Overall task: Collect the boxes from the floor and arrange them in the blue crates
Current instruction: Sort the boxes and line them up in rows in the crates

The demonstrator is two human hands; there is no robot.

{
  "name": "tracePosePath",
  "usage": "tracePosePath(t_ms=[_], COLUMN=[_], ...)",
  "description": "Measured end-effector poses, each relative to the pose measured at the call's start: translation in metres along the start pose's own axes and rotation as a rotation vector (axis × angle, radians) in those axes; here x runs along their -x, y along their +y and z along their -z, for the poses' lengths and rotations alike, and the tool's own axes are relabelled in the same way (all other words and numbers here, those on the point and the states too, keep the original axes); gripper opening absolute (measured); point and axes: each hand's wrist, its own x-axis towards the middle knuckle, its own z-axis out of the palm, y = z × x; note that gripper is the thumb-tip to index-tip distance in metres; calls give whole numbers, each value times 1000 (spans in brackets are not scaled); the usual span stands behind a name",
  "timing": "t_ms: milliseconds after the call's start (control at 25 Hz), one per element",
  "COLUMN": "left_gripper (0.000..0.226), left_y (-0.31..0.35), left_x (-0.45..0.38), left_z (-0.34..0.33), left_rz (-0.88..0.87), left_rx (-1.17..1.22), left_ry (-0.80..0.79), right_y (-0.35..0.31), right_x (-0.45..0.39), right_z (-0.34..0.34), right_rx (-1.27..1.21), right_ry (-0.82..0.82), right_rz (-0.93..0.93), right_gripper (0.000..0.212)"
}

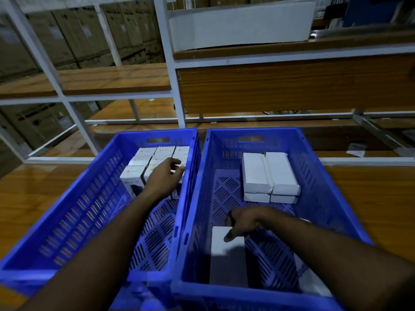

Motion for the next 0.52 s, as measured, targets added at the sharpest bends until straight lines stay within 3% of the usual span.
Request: tracePosePath(t_ms=[200,520], left_gripper=[43,44], left_y=[23,42], left_x=[-6,-17], left_z=[-14,-29], left_rz=[-237,-404], left_rx=[-100,-52], left_ry=[46,-18], right_y=[2,9], right_x=[5,18], right_z=[9,40], right_rx=[-173,-506], right_ry=[-67,-54], right_rz=[-55,-64], right_gripper=[36,23])
